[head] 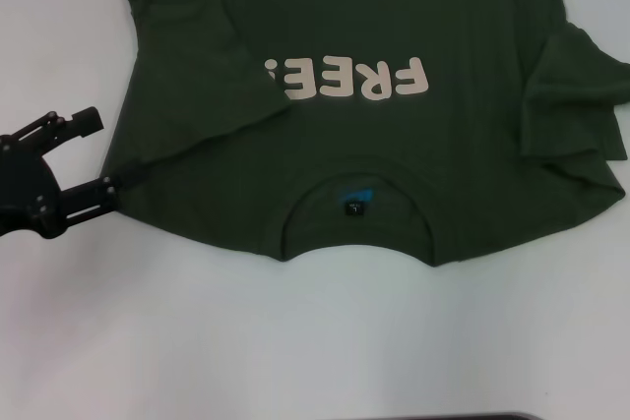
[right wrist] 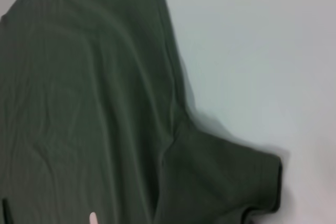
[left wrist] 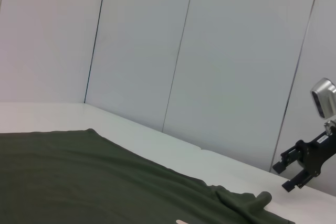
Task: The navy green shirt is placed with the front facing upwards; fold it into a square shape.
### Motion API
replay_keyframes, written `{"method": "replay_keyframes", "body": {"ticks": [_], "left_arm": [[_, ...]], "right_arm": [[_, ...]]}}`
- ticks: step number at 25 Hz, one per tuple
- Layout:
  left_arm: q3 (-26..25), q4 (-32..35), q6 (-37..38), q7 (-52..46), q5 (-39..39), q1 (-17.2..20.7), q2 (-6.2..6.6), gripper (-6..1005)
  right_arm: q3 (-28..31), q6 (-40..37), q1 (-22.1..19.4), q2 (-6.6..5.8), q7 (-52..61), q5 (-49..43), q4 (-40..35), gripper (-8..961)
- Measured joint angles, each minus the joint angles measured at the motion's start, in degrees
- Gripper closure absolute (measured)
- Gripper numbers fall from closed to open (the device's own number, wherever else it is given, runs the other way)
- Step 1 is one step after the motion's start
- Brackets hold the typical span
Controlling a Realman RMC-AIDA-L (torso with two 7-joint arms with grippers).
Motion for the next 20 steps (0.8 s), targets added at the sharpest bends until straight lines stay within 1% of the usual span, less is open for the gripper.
{"method": "replay_keyframes", "body": {"ticks": [2, 6, 15, 20], "left_arm": [[-0.02, -0.15, -0.11, 0.19, 0.00, -0.17, 0.00, 138], [-0.02, -0.25, -0.23, 0.22, 0.00, -0.24, -0.04, 138], [-0.11, -0.46, -0.35, 0.24, 0.00, 0.08, -0.01, 139], [-0.10, -0.60, -0.42, 0.24, 0.00, 0.16, 0.00, 139]], "right_arm": [[-0.38, 1.87, 0.11, 0.14, 0.10, 0.04, 1.28, 149], [-0.33, 2.85, 0.57, 0.49, 0.25, 0.17, 2.71, 149], [0.30, 4.44, 1.28, 0.71, 0.53, 0.44, 2.81, 150], [0.29, 5.80, 1.70, 1.22, 0.42, 0.53, 3.11, 150]]}}
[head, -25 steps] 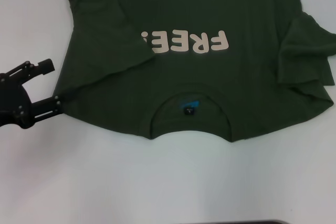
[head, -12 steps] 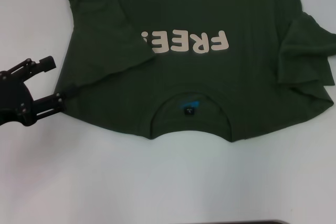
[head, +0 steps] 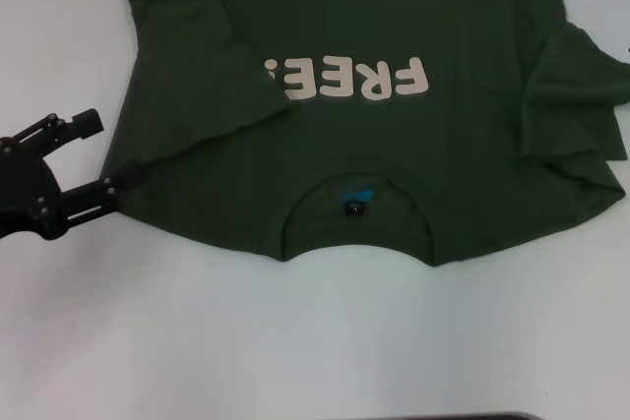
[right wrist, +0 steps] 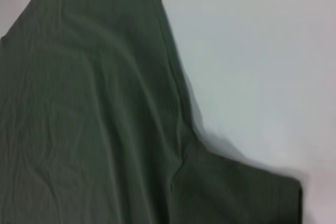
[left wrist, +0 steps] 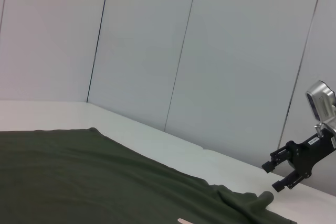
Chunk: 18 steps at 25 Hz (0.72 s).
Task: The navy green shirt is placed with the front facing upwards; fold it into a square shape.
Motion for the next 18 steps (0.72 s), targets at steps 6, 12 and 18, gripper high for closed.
{"method": "replay_keyframes", "body": {"ticks": [6, 12, 18], "left_arm": [[0.00, -0.02, -0.55, 0.00, 0.00, 0.02, -0.06, 139], [0.00, 0.00, -1.00, 0.14, 0.00, 0.02, -0.09, 139], [0.00, -0.48, -1.19, 0.94, 0.00, 0.02, -0.08, 139]], "right_arm": [[0.39, 0.16, 0.13, 0.42, 0.25, 0.48, 0.93, 150], [0.69, 0.28, -0.26, 0.45, 0.28, 1.07, 2.05, 151], [0.77, 1.38, -0.31, 0.69, 0.29, 1.32, 2.25, 151]]}}
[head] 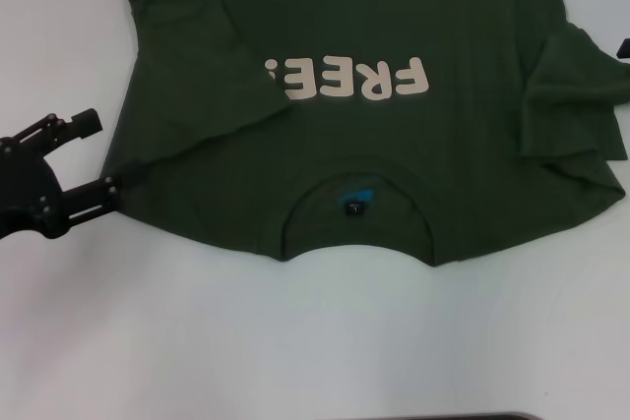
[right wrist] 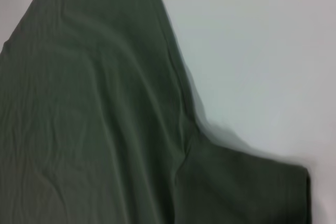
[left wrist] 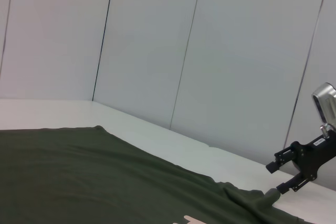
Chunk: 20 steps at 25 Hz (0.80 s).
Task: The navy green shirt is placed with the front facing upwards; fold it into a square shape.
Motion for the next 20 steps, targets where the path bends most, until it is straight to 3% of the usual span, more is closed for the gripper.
{"method": "replay_keyframes", "body": {"ticks": [9, 20], "left_arm": [[0.00, -1.05, -0.21, 0.48, 0.00, 0.05, 0.31, 140], [0.00, -1.10, -0.33, 0.47, 0.00, 0.18, 0.35, 140]], "right_arm": [[-0.14, 2.03, 0.94, 0.68, 0.03, 0.15, 0.54, 150], [-0.28, 1.42, 0.70, 0.65, 0.14, 0.05, 1.67, 149]]}}
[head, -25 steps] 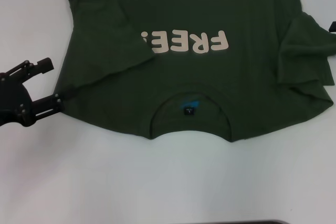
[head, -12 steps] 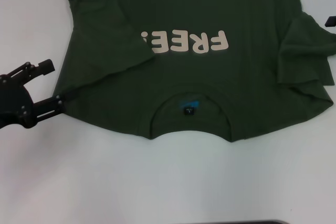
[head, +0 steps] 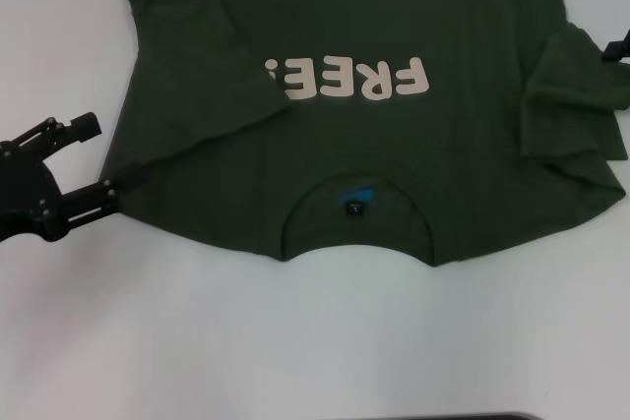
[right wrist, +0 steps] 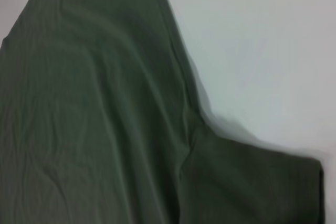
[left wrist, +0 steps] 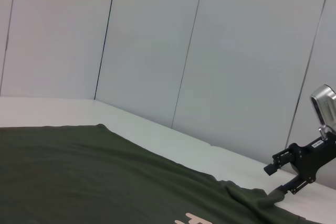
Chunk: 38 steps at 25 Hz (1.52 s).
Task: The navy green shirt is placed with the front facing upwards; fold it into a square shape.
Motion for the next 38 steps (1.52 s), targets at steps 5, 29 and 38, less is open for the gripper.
{"method": "replay_keyframes", "body": {"ticks": [5, 29, 38], "left_arm": [[0.00, 0.00, 0.00, 0.03, 0.00, -0.02, -0.05, 140], [0.00, 0.01, 0.02, 0.17, 0.09, -0.11, -0.27, 139], [-0.10, 0.00, 0.02, 0.17, 0.06, -0.11, -0.22, 140]], "right_arm": [[0.12, 0.09, -0.42, 0.00, -0.15, -0.17, 0.19, 151], [0.24, 0.46, -0.20, 0.86, -0.45, 2.22, 0.41, 149], [0.19, 0.26, -0.30, 1.10, -1.24, 3.03, 0.20, 309]]}}
